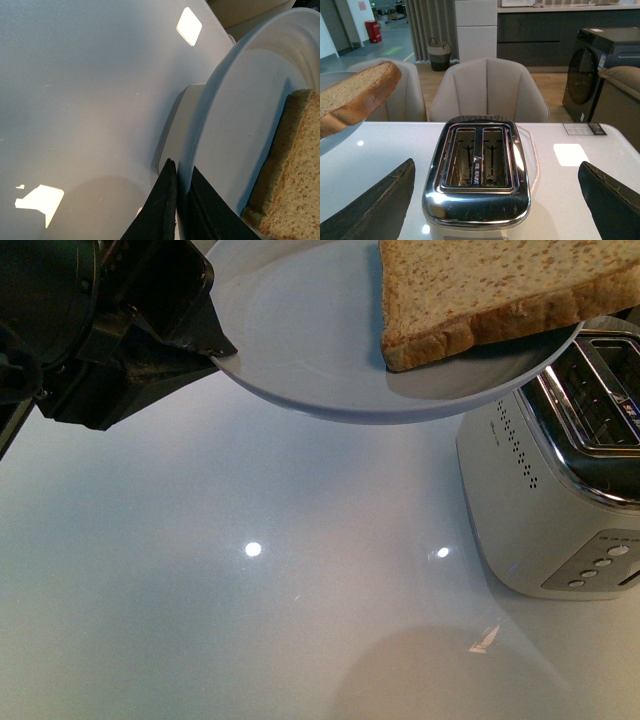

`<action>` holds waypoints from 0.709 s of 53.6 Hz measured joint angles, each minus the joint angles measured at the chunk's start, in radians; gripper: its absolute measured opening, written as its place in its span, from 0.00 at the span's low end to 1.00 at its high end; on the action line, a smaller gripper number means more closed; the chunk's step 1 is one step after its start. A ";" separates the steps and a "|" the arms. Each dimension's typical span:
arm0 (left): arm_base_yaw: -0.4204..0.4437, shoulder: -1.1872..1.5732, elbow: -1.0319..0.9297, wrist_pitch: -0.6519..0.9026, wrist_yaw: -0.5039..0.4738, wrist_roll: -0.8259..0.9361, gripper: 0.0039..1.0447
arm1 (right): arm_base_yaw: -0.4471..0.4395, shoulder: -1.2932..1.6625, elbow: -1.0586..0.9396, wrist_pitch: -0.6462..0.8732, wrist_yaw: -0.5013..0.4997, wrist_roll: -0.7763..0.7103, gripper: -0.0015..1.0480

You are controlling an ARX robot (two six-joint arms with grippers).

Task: Left arm holds plate, right arm toasts bread

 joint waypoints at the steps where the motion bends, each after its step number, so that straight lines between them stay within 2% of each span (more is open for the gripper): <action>1: 0.000 0.000 0.000 0.000 0.000 0.000 0.03 | 0.000 0.000 0.000 0.000 0.000 0.000 0.91; 29: 0.000 0.000 0.000 0.000 0.000 -0.003 0.03 | 0.001 0.006 0.003 -0.009 0.005 0.006 0.91; 30: 0.000 0.000 0.000 0.000 0.000 -0.003 0.03 | 0.003 0.017 0.008 -0.030 0.010 0.009 0.91; 36: 0.000 -0.002 0.000 0.001 0.000 -0.004 0.03 | 0.003 0.246 0.158 -0.404 0.047 0.122 0.91; 38: -0.002 -0.002 0.000 0.001 0.003 -0.005 0.03 | 0.004 0.286 0.171 -0.465 0.051 0.140 0.91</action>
